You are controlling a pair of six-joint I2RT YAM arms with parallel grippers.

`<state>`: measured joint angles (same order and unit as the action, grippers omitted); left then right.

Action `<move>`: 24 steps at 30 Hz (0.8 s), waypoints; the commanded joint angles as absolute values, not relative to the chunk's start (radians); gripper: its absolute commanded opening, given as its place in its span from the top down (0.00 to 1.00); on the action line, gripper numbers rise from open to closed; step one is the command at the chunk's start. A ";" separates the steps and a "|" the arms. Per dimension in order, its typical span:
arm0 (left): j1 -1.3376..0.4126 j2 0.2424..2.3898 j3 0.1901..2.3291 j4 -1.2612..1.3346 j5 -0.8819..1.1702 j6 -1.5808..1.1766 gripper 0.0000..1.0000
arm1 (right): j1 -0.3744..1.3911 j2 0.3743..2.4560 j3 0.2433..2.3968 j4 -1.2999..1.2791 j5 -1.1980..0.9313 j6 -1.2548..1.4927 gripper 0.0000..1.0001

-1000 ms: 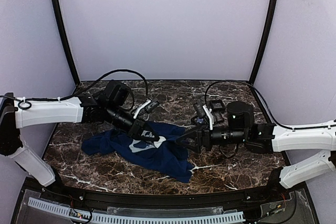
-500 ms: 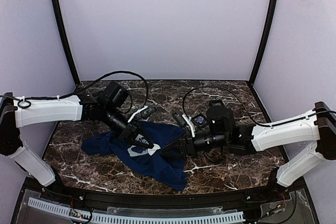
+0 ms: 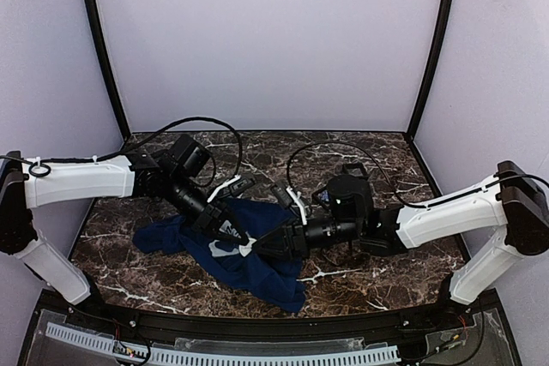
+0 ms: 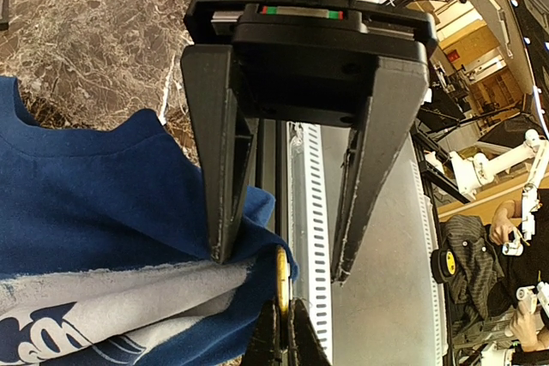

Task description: Remove the brooch from the garment

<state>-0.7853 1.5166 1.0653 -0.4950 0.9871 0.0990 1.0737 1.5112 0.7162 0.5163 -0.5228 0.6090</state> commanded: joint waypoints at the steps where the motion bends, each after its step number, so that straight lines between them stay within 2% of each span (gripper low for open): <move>1: -0.784 1.511 1.087 -0.513 0.997 0.118 0.99 | 1.086 1.534 0.739 0.574 -0.522 0.621 0.59; 24: -0.784 1.504 1.087 -0.507 0.990 0.114 0.99 | 1.095 1.587 0.769 0.475 -0.417 0.609 0.78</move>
